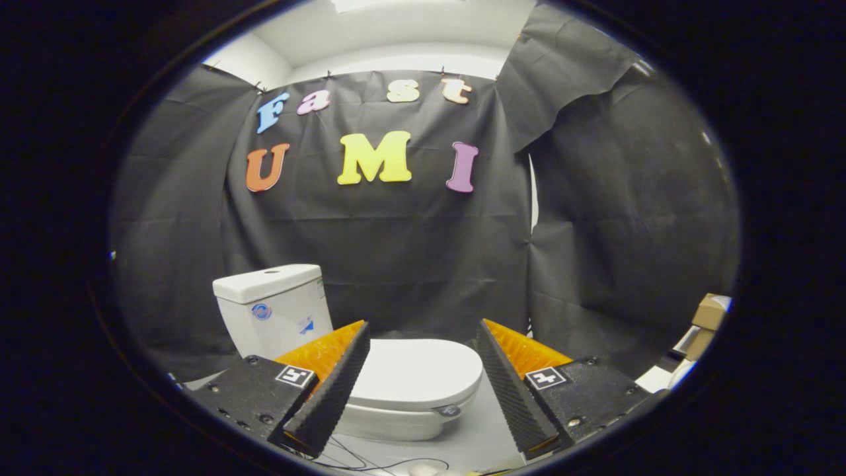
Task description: Open the toilet lid.
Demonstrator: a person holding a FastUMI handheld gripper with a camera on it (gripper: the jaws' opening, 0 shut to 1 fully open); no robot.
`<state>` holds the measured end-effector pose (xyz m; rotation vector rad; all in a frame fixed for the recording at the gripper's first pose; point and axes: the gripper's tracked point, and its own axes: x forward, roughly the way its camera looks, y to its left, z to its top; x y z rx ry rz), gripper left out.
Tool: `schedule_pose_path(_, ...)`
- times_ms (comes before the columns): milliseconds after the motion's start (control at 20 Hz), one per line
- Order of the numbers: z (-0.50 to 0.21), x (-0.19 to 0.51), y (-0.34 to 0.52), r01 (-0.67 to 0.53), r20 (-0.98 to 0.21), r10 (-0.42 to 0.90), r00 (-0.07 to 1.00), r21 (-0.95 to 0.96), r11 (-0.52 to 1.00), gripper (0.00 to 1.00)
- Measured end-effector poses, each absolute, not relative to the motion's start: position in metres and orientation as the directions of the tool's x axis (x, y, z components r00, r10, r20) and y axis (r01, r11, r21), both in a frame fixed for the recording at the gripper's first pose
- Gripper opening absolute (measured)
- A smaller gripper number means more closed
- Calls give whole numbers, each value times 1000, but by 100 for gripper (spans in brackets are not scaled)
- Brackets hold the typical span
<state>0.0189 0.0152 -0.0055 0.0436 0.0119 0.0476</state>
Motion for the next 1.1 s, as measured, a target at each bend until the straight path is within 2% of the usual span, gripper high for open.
schedule_pose_path(300, -24, 69, 13, -97, -35, 103, 994, 150, 984, 100)
schedule_pose_path(550, -71, 119, -5, -96, -83, 120, 989, 251, 963, 100)
schedule_pose_path(900, -209, 164, -47, 63, -330, 121, 936, 497, 865, 100)
schedule_pose_path(1100, -278, 159, -50, 166, -477, 210, 853, 631, 758, 99)
